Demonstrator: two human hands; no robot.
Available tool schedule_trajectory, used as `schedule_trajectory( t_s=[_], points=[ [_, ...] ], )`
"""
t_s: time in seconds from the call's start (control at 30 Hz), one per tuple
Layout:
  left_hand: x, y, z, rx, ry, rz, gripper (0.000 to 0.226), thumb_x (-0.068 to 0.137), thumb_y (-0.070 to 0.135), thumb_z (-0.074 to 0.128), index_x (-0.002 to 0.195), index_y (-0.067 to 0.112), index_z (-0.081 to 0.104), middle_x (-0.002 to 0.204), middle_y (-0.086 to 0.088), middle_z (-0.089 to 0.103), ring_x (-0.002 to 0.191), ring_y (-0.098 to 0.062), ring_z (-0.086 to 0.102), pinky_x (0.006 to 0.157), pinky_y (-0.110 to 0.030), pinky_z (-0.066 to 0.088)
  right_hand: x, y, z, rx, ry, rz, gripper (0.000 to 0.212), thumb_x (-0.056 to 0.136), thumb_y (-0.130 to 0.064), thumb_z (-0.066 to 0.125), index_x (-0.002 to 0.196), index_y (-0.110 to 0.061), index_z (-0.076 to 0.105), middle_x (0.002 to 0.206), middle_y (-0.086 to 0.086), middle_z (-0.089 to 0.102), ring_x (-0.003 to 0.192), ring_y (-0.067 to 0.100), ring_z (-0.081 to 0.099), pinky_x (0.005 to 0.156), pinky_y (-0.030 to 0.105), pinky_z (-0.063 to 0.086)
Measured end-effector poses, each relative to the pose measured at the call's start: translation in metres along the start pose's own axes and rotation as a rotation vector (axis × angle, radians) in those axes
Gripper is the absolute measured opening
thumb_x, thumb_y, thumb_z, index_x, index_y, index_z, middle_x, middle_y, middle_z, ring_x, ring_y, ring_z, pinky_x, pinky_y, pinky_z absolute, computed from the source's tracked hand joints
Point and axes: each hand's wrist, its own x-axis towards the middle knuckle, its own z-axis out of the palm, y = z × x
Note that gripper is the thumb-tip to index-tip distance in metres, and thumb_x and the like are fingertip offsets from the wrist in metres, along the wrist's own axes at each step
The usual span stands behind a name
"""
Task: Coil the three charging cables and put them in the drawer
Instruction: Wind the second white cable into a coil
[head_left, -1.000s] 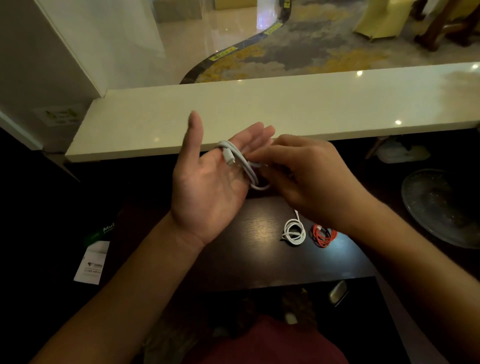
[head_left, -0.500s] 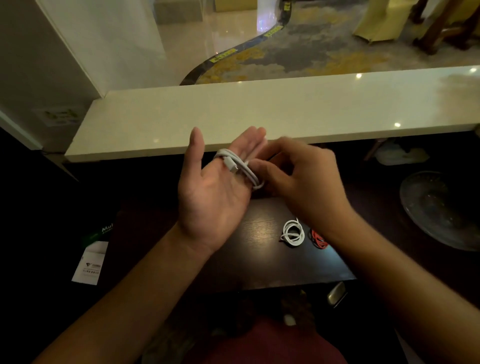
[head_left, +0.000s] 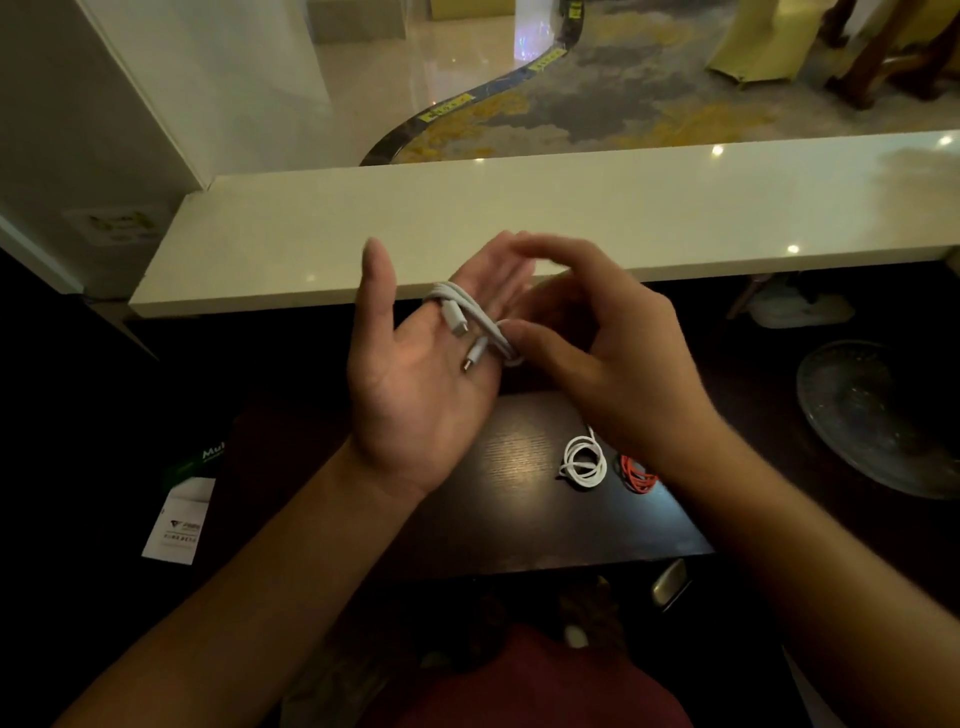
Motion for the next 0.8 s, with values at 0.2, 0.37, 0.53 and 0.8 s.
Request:
schedule_trajectory(
  t_s=[0.2, 0.37, 0.53, 0.8],
  points=[
    [0.002, -0.006, -0.005, 0.054, 0.119, 0.069, 0.093, 0.09, 0.067, 0.025, 0.151, -0.001, 0.037, 0.158, -0.015, 0.042, 0.15, -0.024, 0.035, 0.128, -0.042, 0.015, -0.012, 0.007, 0.023, 0.124, 0.047, 0.128, 0.014, 0.093, -0.02, 0.071, 0.106, -0.015, 0.072, 0.09, -0.004, 0.074, 0.08, 0.014, 0.071, 0.072, 0.043, 0.059],
    [0.001, -0.003, -0.002, 0.071, 0.074, 0.005, 0.097, 0.088, 0.072, 0.029, 0.151, 0.0, 0.038, 0.159, -0.013, 0.041, 0.151, -0.023, 0.034, 0.128, -0.041, 0.016, 0.003, 0.006, 0.009, -0.158, 0.016, -0.134, 0.018, 0.087, -0.005, 0.071, 0.102, -0.013, 0.078, 0.089, -0.003, 0.073, 0.076, 0.008, 0.066, 0.072, 0.021, 0.051],
    [-0.001, 0.007, -0.006, 0.031, -0.114, -0.079, 0.101, 0.088, 0.07, 0.034, 0.154, -0.006, 0.028, 0.154, -0.023, 0.036, 0.151, -0.032, 0.028, 0.126, -0.039, 0.016, 0.024, 0.005, -0.007, -0.206, -0.318, -0.369, 0.018, 0.089, -0.005, 0.07, 0.103, -0.013, 0.078, 0.102, 0.0, 0.07, 0.101, 0.021, 0.063, 0.086, 0.033, 0.052],
    [0.005, 0.011, -0.026, -0.047, 0.087, -0.065, 0.105, 0.089, 0.082, 0.022, 0.152, 0.0, 0.037, 0.156, -0.014, 0.047, 0.147, -0.027, 0.042, 0.125, -0.044, 0.026, 0.002, -0.01, 0.024, -0.522, -0.187, -0.497, 0.037, 0.092, -0.024, 0.062, 0.128, -0.02, 0.066, 0.103, 0.006, 0.065, 0.089, 0.026, 0.06, 0.067, 0.038, 0.05]
  ],
)
